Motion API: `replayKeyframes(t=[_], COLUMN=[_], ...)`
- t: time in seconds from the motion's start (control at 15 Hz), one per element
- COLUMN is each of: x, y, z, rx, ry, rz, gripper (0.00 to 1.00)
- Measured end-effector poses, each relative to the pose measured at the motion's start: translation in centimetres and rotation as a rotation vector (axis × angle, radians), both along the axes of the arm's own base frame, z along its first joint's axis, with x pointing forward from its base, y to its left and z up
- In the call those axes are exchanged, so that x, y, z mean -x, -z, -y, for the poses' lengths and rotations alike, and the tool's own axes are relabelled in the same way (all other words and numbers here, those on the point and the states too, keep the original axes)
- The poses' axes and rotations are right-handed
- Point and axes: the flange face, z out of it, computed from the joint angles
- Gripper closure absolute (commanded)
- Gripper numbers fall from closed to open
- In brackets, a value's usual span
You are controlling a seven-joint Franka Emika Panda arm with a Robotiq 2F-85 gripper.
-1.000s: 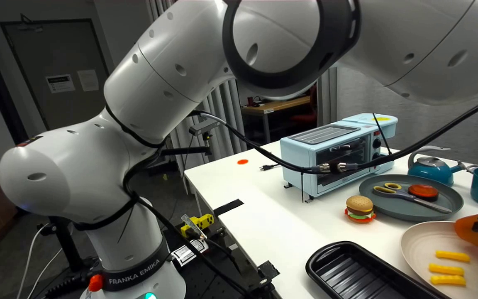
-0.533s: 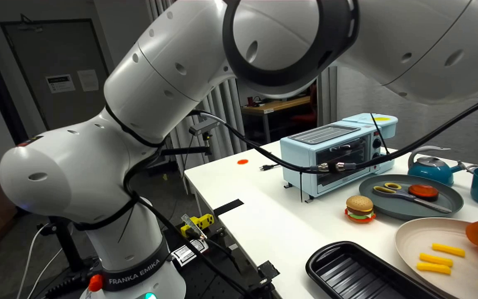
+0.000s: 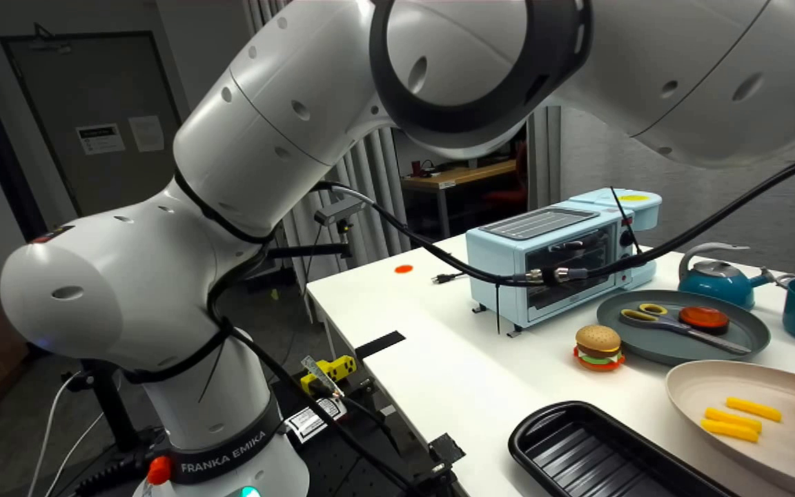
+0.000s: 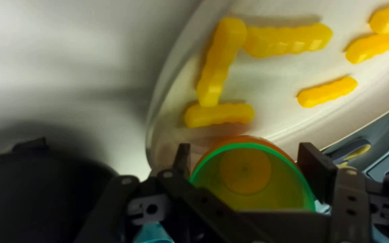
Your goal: Pour the things in the green cup onto the plate
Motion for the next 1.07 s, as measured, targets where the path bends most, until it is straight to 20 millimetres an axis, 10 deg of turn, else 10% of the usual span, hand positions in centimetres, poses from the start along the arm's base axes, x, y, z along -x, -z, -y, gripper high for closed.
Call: replayKeyframes(t=[0.73, 1.07], x=[-0.2, -1.2], y=[0.7, -7.8], z=[0.4, -1.8], rx=[0.174, 0.230], ry=[0.029, 0.000], rz=[-0.024, 0.021], gripper=[0.45, 0.45])
